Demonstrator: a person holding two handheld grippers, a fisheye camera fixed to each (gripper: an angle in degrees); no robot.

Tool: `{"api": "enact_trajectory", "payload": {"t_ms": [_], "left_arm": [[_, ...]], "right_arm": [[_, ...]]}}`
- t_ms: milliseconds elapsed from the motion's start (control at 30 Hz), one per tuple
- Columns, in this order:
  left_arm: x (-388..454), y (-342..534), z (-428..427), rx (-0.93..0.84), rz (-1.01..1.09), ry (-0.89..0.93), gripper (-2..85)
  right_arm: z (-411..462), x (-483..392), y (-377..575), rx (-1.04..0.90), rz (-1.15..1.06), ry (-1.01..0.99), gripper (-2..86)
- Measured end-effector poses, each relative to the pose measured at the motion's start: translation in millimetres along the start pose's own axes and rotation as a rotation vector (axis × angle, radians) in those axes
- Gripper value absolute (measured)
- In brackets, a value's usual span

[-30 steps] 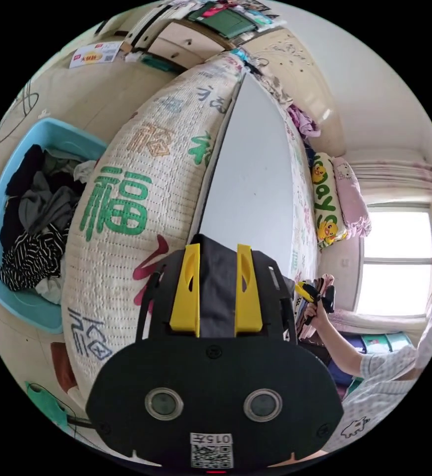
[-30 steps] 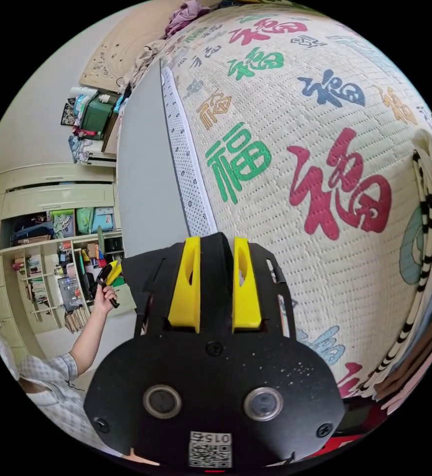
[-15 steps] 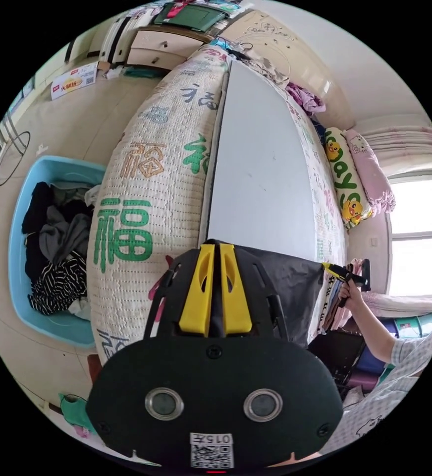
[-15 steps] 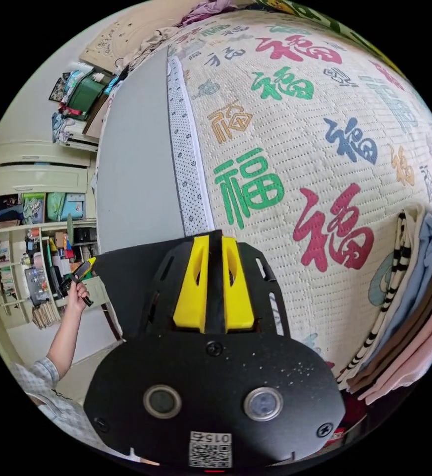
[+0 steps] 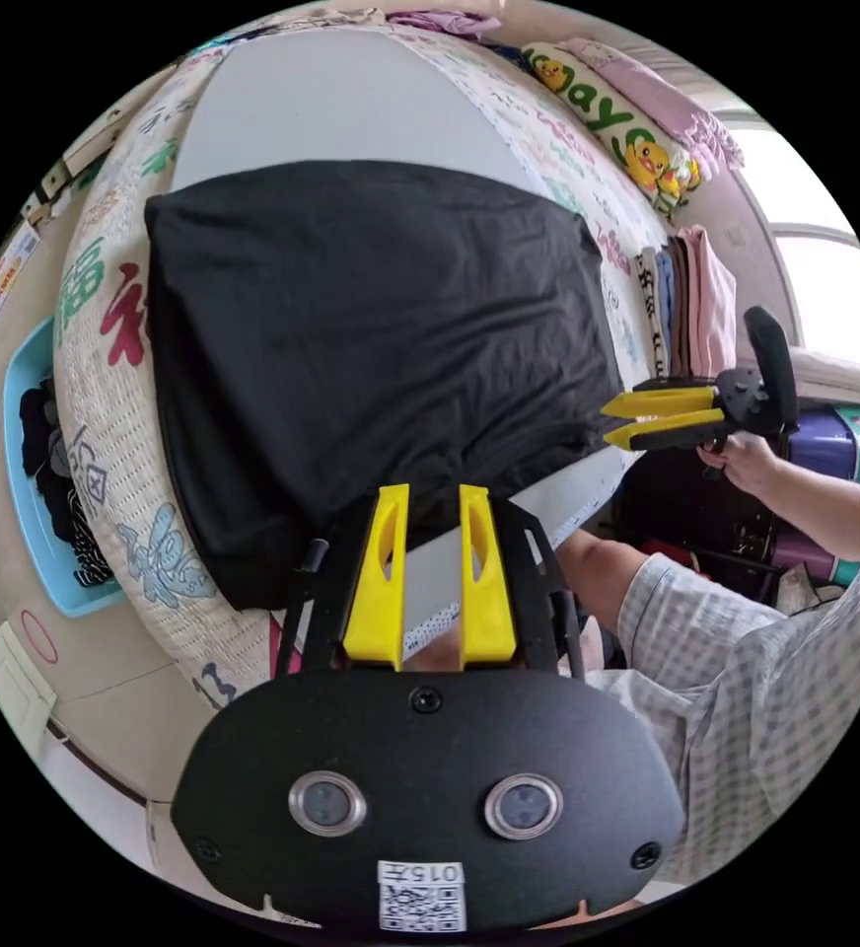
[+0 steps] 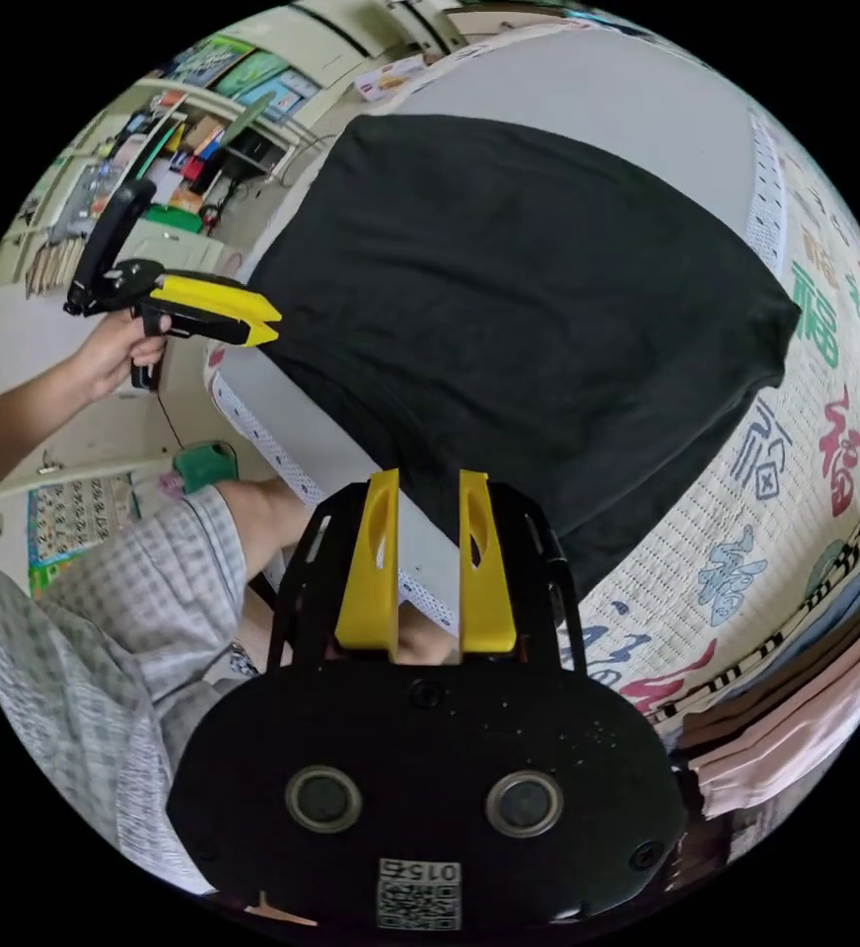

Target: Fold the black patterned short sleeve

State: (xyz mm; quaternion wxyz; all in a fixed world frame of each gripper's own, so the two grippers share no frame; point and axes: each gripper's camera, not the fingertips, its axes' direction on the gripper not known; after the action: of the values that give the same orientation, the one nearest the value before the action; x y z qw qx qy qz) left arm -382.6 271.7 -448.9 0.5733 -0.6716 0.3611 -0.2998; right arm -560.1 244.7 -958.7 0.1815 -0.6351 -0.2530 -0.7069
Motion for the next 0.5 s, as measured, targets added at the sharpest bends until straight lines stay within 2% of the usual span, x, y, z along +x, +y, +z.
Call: {"api": "enact_trajectory", "payload": {"t_ms": [167, 333, 500], "left_arm": [[11.2, -9.4, 16.2, -0.037, 0.011, -0.040, 7.5], [28.4, -14.7, 19.6, -0.040, 0.015, -0.064, 6.7], [35.5, -14.4, 40.0, -0.065, -0.004, -0.085, 5.8]], "right_arm": [[21.8, -11.3, -10.6, -0.089, -0.089, 0.126, 3.5], [29.0, -7.9, -7.9, -0.074, -0.080, 0.107, 1.6], [71.6, -1.7, 4.4, -0.097, -0.058, 0.124, 2.1]]}}
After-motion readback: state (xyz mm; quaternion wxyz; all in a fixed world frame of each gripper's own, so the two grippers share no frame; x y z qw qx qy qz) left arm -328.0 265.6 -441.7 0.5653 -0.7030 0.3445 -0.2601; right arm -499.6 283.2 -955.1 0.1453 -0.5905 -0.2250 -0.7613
